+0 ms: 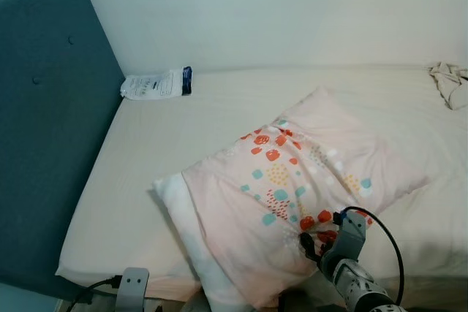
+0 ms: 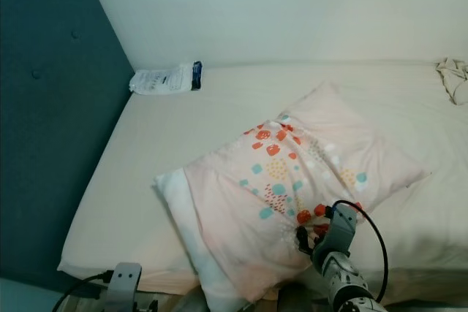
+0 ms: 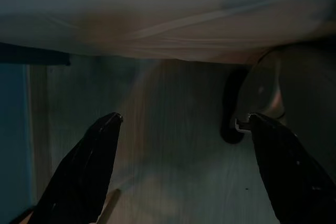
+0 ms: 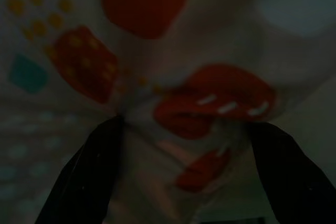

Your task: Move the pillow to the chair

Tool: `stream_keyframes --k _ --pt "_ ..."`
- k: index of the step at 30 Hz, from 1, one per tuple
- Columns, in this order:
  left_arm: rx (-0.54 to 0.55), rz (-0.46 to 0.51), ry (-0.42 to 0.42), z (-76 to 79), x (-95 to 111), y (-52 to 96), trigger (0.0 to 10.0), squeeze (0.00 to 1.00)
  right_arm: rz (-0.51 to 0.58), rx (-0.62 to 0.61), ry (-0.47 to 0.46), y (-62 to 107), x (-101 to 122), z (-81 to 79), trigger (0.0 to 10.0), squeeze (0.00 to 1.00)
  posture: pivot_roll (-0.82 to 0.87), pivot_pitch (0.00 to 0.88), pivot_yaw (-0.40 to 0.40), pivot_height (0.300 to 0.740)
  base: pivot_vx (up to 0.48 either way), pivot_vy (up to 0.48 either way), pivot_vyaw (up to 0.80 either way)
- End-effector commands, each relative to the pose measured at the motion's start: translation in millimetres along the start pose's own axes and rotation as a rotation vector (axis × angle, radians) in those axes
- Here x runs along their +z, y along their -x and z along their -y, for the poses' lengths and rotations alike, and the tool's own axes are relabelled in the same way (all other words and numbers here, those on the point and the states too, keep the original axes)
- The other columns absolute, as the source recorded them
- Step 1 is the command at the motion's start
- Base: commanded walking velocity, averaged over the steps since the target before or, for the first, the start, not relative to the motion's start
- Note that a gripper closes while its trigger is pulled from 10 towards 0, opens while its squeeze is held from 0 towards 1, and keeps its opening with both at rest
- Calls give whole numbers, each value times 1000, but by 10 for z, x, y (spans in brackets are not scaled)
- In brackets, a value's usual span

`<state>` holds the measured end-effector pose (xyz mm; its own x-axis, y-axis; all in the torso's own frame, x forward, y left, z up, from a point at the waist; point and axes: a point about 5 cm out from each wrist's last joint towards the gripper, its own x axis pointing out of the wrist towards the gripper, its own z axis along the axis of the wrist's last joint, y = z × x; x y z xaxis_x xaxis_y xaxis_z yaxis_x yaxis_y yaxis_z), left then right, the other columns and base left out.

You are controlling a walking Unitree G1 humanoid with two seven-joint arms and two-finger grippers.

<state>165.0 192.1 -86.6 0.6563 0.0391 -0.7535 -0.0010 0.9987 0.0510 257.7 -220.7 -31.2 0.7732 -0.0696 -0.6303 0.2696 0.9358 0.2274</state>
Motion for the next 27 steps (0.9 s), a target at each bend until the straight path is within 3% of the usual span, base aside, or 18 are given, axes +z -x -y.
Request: stream_keyframes --k 1,7,14,20,22,23,24,27 --pt "11 -13 -4 -60 -55 24 10000 0 -57 -29 -12 45 -181 72 10000 0 -74 229 49 631 0 0 0" --pt "13 -15 -12 -74 -93 42 10000 0 -27 12 21 57 -177 73 10000 0 -63 236 44 631 0 0 0" --pt "21 -28 -13 -116 -172 79 10000 0 -68 -99 58 135 -337 266 10000 0 -47 241 51 631 0 0 0" --pt "26 -36 -21 -157 -195 93 10000 0 -20 -96 -3 122 -282 242 10000 0 -41 226 57 631 0 0 0" --pt "29 -36 -25 -174 -190 92 10000 0 33 -49 -49 89 -169 180 10000 43 -42 218 61 631 0 0 0" --pt "29 -37 -30 -183 -183 90 10000 0 86 17 -118 62 -60 114 10000 43 -44 214 62 631 0 0 0" --pt "29 -37 -34 -186 -176 87 10000 0 116 43 -153 51 9 94 10000 1000 -48 209 63 631 0 0 0" --pt "27 -36 -41 -185 -159 79 10000 0 167 67 -195 38 131 87 10000 1000 -54 204 60 631 0 0 0"
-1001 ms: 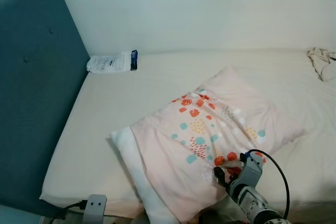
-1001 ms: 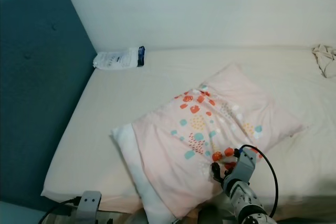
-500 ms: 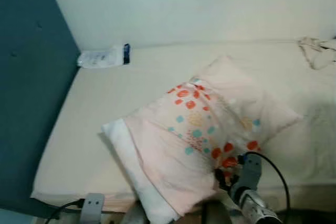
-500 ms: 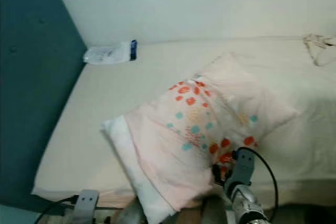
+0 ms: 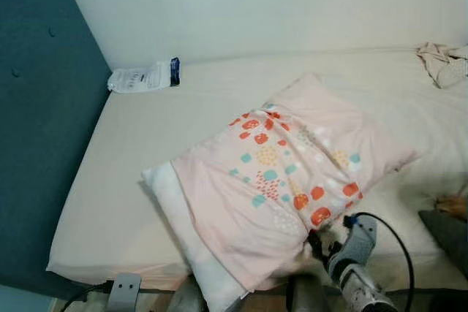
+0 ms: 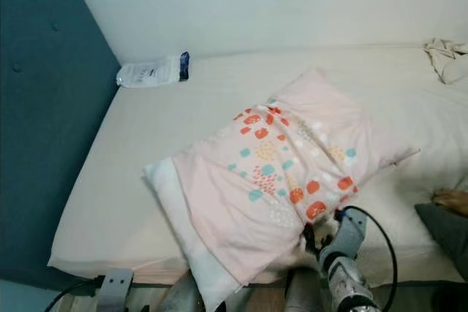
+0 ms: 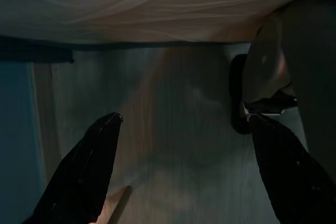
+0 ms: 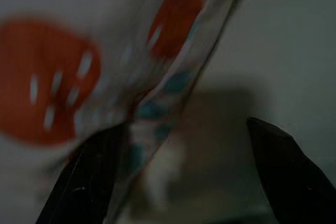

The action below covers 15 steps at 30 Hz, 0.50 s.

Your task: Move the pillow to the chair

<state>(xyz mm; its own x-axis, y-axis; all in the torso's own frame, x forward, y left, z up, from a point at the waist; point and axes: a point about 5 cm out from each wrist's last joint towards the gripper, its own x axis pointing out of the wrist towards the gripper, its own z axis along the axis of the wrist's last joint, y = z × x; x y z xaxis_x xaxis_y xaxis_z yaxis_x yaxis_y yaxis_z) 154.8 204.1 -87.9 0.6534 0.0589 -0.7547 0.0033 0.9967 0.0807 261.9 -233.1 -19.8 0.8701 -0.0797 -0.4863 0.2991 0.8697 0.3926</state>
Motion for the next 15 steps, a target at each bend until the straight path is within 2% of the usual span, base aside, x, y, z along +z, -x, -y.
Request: stream_keyframes --k 1,5,8,9,11,15 --pt "3 -30 -23 -55 -52 16 10000 0 33 -7 -37 0 52 26 10000 1000 -57 196 56 631 0 0 0" --pt "-5 -24 -30 -17 -4 -7 10000 0 70 -45 -69 4 140 100 10000 1000 -62 183 50 631 0 0 0" --pt "-11 -23 -31 23 20 -21 10000 0 78 -28 -98 -4 142 75 10000 1000 -67 169 48 631 0 0 0" --pt "-13 -23 -32 32 19 -22 10000 0 93 -26 -134 -14 162 57 10000 0 -66 166 47 631 0 0 0" --pt "-14 -24 -33 37 18 -22 10000 0 104 -24 -160 -21 176 47 10000 0 -66 166 47 631 0 0 0" --pt "-14 -26 -33 47 19 -24 10000 0 173 51 -330 -84 322 -77 10000 0 -60 155 42 631 0 0 0"
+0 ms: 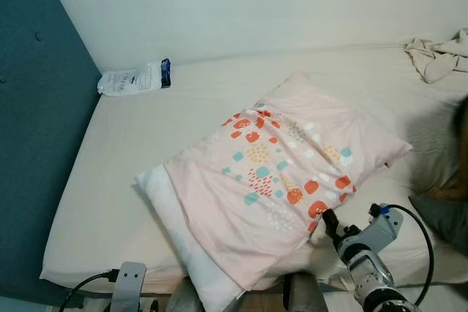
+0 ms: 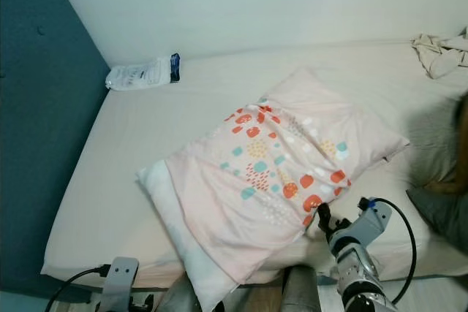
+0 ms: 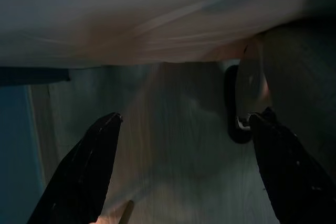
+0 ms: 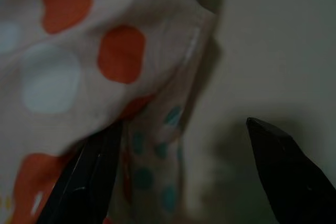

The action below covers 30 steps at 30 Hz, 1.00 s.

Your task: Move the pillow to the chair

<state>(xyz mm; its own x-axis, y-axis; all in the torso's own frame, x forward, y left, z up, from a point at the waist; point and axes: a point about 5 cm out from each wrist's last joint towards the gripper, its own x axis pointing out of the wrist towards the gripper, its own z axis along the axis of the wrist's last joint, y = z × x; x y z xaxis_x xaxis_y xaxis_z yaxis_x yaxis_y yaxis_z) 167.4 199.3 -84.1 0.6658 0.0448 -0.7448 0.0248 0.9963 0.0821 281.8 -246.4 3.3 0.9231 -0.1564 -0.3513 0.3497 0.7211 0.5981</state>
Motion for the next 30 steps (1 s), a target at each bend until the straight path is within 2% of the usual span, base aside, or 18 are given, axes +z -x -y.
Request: stream_keyframes --k 1,3,9,17,19,20,22,28,30 --pt "-2 -43 -16 5 -104 28 10000 0 7 23 -73 -12 -13 -40 10000 0 -60 155 42 631 0 0 0" --pt "3 -44 -11 -1 -108 30 10000 0 27 50 -110 -53 45 -111 10000 0 -58 151 36 631 0 0 0" --pt "16 -45 4 -10 -109 30 10000 0 32 57 -109 -94 104 -170 10000 0 -52 147 30 631 0 0 0" --pt "14 -48 4 -2 -127 37 10000 0 2 237 -152 -122 45 -384 10000 0 -52 150 36 631 0 0 0" --pt "14 -49 2 -6 -132 39 10000 0 -24 322 -165 -110 -7 -454 10000 0 -52 150 36 631 0 0 0" --pt "14 -49 2 -6 -132 39 10000 0 -24 322 -165 -110 -7 -454 10000 0 -52 150 36 631 0 0 0" --pt "15 -49 -1 -26 -142 46 10000 0 -70 398 -216 -73 -111 -493 10000 0 -44 165 47 631 0 0 0" --pt "15 -54 -11 -51 -179 64 10000 0 -141 449 -248 1 -280 -480 10000 0 -36 182 56 631 0 0 0" --pt "17 -66 -20 -87 -249 99 10000 0 -231 533 -240 95 -467 -497 10000 0 -16 207 70 631 0 0 0"
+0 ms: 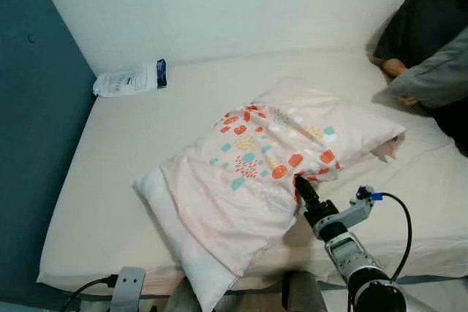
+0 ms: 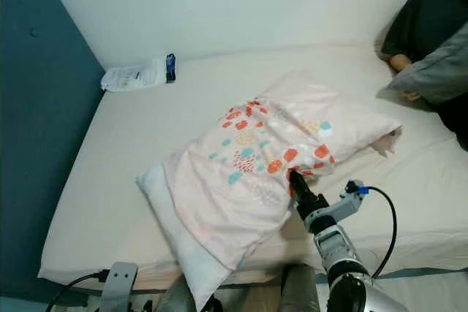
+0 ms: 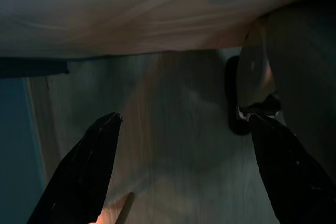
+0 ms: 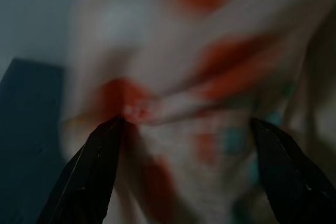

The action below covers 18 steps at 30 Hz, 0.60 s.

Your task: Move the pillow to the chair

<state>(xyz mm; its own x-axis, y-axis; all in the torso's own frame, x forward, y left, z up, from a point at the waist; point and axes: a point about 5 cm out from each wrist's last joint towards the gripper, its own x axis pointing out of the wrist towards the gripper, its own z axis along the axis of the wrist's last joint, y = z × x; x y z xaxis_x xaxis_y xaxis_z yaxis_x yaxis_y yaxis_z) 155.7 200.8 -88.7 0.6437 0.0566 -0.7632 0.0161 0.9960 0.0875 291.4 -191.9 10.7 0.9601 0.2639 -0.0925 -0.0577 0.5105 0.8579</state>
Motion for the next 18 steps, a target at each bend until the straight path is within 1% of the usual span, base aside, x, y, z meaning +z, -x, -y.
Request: stream_keyframes --k 1,2,3,4,5,7,8,10,11,13,15,18 --pt "8 -37 -23 -80 -130 51 10000 0 -80 48 -15 36 -182 -10 10000 0 -16 207 70 631 0 0 0" --pt "9 -43 -27 -96 -161 66 10000 0 -113 85 -20 59 -252 -20 10000 0 -16 207 70 631 0 0 0" --pt "10 -50 -32 -114 -196 82 10000 0 -123 110 -27 83 -291 -21 10000 0 -8 217 77 631 0 0 0" --pt "10 -50 -32 -114 -196 82 10000 0 -123 110 -27 83 -291 -21 10000 0 -8 217 77 631 0 0 0" --pt "12 -63 -43 -159 -264 118 10000 0 -93 110 -38 105 -280 -4 10000 0 5 238 95 631 0 0 0" --pt "12 -67 -48 -174 -284 129 10000 0 -78 102 -40 113 -263 8 10000 0 5 238 95 631 0 0 0" --pt "9 -75 -67 -209 -324 154 10000 0 -58 54 -29 110 -230 35 10000 0 18 254 110 631 0 0 0" --pt "9 -75 -67 -209 -324 154 10000 0 -58 54 -29 110 -230 35 10000 0 18 254 110 631 0 0 0" --pt "6 -78 -82 -242 -352 174 10000 0 -37 -23 -12 109 -199 77 10000 0 27 264 121 631 0 0 0" --pt "4 -77 -102 -283 -366 192 10000 0 0 -87 -2 112 -143 114 10000 0 40 275 133 631 0 0 0" --pt "3 -76 -110 -307 -378 204 10000 0 19 -87 -8 109 -122 113 10000 0 54 284 146 631 0 0 0" --pt "2 -70 -132 -384 -415 247 10000 0 50 -19 -21 68 -84 49 10000 0 83 298 173 631 0 0 0"
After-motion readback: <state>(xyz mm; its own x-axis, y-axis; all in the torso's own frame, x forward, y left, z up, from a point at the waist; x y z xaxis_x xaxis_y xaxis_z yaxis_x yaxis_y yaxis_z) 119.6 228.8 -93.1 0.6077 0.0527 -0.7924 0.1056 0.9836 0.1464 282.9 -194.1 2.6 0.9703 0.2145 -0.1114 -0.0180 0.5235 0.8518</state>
